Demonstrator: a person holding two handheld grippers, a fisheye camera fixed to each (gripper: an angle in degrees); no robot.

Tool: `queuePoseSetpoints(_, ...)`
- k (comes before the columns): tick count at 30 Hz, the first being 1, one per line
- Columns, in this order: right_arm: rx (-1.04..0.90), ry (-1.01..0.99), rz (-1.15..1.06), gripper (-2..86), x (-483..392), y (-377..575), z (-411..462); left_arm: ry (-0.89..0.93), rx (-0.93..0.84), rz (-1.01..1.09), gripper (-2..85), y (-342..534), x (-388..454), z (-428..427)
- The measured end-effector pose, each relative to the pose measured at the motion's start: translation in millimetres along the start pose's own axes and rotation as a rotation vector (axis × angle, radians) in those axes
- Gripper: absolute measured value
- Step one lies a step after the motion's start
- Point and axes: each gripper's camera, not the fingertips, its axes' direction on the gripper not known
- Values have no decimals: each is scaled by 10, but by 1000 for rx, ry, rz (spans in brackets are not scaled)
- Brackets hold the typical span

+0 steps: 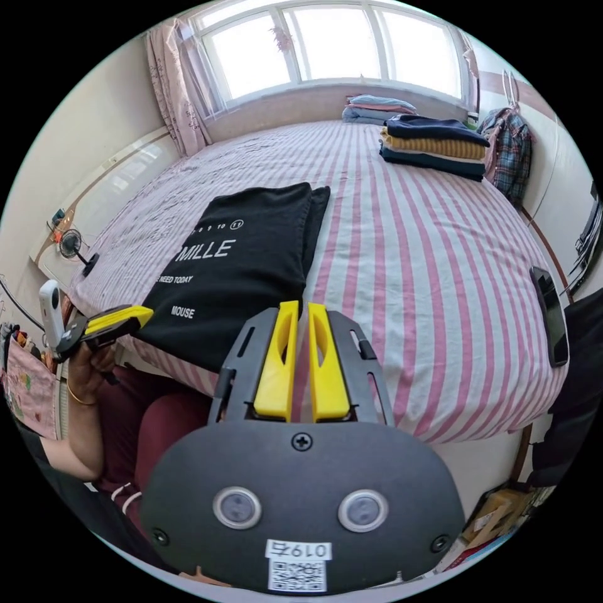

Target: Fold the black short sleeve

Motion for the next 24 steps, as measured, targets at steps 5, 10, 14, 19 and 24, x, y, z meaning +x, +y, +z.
queuePoseSetpoints(5, 7, 13, -3, 44, -8, 31, 75, 5, -3, -3, 9, 42, 5, -5)
queuePoseSetpoints(10, 2, -1, 0, 51, -20, 75, 140, 8, -3, -6, 9, 93, 31, -17)
queuePoseSetpoints(14, 23, 5, -25, 48, -123, 102, 128, 13, 16, 16, 9, 148, 109, -73)
queuePoseSetpoints(19, 54, 7, -36, 45, -264, 52, 218, 24, 107, 90, 9, 267, 307, -273)
queuePoseSetpoints(24, 10, 19, -44, 22, -416, 53, 512, -15, 8, 96, 9, 349, 353, -171)
